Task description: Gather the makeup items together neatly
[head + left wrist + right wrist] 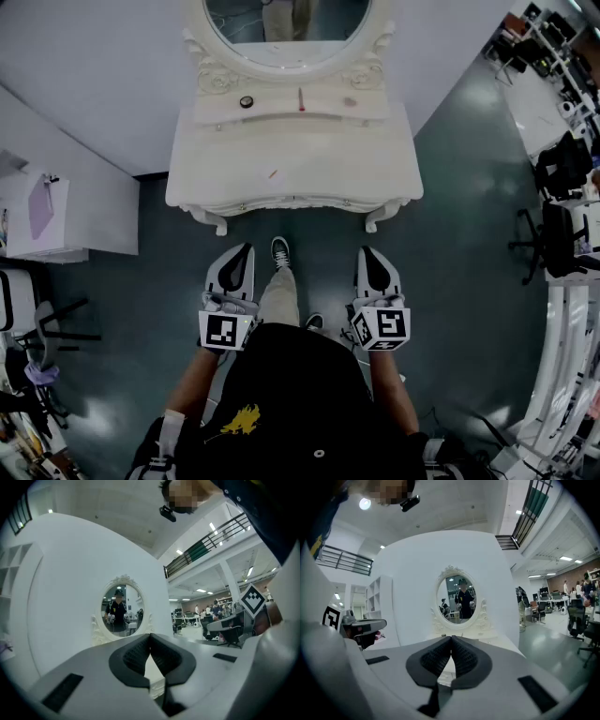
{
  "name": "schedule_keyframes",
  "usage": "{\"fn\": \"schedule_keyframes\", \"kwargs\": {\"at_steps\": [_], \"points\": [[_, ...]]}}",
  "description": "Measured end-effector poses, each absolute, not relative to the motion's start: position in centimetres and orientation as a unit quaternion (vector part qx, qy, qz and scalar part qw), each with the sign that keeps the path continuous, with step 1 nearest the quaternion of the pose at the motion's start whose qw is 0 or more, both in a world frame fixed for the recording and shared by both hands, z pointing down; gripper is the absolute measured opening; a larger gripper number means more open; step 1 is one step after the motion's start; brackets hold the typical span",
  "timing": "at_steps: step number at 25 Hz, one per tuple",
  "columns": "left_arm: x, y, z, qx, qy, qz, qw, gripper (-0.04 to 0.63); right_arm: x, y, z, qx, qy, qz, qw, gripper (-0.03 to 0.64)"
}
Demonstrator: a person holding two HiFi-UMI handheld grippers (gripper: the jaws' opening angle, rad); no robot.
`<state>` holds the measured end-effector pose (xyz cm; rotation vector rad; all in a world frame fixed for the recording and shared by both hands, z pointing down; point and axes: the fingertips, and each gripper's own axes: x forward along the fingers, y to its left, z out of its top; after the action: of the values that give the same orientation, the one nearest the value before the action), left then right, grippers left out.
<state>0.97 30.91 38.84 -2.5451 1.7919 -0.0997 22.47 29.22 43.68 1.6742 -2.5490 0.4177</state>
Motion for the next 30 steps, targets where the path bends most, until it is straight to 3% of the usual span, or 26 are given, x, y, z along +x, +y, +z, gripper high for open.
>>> {"fn": "schedule_keyframes", "kwargs": {"at_steps": [3,12,18,26,30], "points": [[1.6,37.1,39.3,-0.811,0.581,-0.076,0.004,0.012,24.1,34.8,43.4,0.54,-0.83,0.133,0.045,0.014],[-1.1,47.6,39.1,-0.82,0.566,-0.075,0.029,0.012,22.7,44.8,40.9,0.566,-0.821,0.06,0.048,0.014],[-8.6,55.6,39.2,-0.817,0.575,-0.038,0.002,0.012,18.6,52.2,40.2,0.61,-0.788,0.079,0.02,0.015],[-20.0,65.8,40.1,-0.794,0.606,-0.039,0.008,0.012,9.0,61.7,42.3,0.599,-0.791,0.105,0.07,0.015],[-23.3,68.5,40.1,-0.775,0.631,-0.034,-0.001,0.026,6.6,63.8,41.4,0.587,-0.798,0.104,0.086,0.075]]}}
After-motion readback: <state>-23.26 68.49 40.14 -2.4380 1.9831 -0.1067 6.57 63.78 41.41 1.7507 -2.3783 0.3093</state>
